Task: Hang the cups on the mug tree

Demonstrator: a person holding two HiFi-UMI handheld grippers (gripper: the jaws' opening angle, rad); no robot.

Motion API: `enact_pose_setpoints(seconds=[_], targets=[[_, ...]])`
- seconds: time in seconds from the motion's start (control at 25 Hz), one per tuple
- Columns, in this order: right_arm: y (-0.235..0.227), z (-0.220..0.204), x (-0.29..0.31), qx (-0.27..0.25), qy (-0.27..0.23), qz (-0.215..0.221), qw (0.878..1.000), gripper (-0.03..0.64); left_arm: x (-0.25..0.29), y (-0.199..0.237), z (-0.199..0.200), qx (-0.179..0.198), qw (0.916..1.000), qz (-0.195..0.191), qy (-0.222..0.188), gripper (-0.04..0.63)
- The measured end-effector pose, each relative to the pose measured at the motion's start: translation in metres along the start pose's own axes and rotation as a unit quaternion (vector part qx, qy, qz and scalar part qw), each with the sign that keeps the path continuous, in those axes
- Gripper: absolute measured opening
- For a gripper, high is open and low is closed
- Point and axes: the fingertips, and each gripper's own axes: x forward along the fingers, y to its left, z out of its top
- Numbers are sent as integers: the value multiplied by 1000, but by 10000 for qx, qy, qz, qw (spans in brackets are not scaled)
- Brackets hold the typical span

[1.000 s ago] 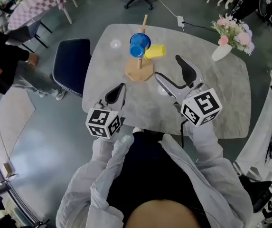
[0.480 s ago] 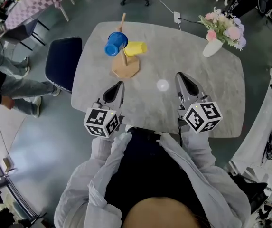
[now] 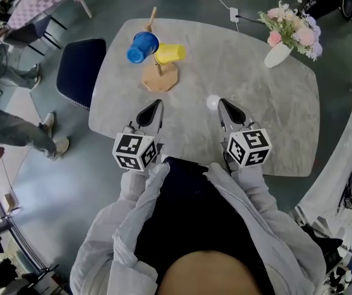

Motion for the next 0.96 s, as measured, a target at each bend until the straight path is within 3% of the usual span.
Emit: enact_pose_setpoints(seconds=[0.96], targets=[[1,6,4,-79,34,35,10000,12,2,5,1,31,10000,31,36,2]])
